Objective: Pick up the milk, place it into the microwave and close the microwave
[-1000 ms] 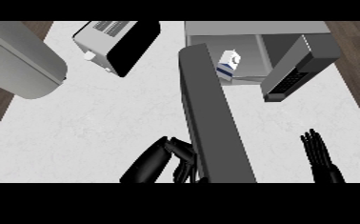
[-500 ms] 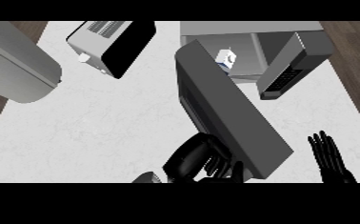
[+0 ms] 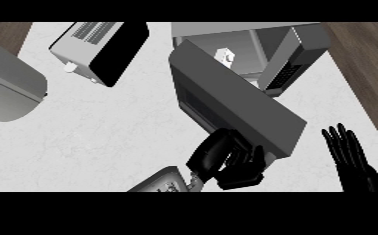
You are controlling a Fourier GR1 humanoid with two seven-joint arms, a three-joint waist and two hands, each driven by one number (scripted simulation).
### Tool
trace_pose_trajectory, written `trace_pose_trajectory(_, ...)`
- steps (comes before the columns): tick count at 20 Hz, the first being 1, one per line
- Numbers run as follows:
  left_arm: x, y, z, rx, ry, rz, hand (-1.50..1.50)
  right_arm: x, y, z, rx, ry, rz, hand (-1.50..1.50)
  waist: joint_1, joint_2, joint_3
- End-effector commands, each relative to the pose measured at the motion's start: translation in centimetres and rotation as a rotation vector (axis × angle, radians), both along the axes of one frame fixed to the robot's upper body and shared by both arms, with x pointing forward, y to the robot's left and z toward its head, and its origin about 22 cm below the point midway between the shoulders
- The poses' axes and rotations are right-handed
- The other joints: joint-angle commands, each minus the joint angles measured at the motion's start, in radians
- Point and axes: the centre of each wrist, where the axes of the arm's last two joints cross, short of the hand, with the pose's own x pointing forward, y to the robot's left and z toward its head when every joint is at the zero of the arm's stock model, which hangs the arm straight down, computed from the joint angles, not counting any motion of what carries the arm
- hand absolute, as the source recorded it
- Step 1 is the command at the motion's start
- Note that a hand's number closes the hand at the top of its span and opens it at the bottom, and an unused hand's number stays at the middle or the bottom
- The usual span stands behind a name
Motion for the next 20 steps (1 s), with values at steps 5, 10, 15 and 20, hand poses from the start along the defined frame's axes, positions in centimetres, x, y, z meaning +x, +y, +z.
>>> trace_pose_trajectory(5, 2.6, -0.3, 0.3, -0.109, -0.013, 0.144, -1.5, 1.2, 0.9, 3.2, 0.066, -0.092, 0.159, -1.5, -0.075, 0.02, -0.002)
trace_pose_trajectory(10, 5.2, 0.0, 1.2, -0.141, -0.07, 0.289, -1.5, 1.1, 1.3, 4.3, 0.072, -0.095, 0.196, -1.5, -0.111, 0.027, 0.0)
trace_pose_trajectory(15, 7.6, 0.4, 2.2, -0.198, -0.072, 0.383, 1.5, 1.4, 0.8, 6.4, 0.048, -0.104, 0.242, -1.5, -0.141, 0.04, -0.003)
trace_pose_trajectory(20, 9.5, 0.4, 4.1, -0.278, -0.061, 0.418, 1.5, 1.5, 1.9, 7.0, 0.085, -0.107, 0.289, -1.5, -0.173, 0.053, -0.002)
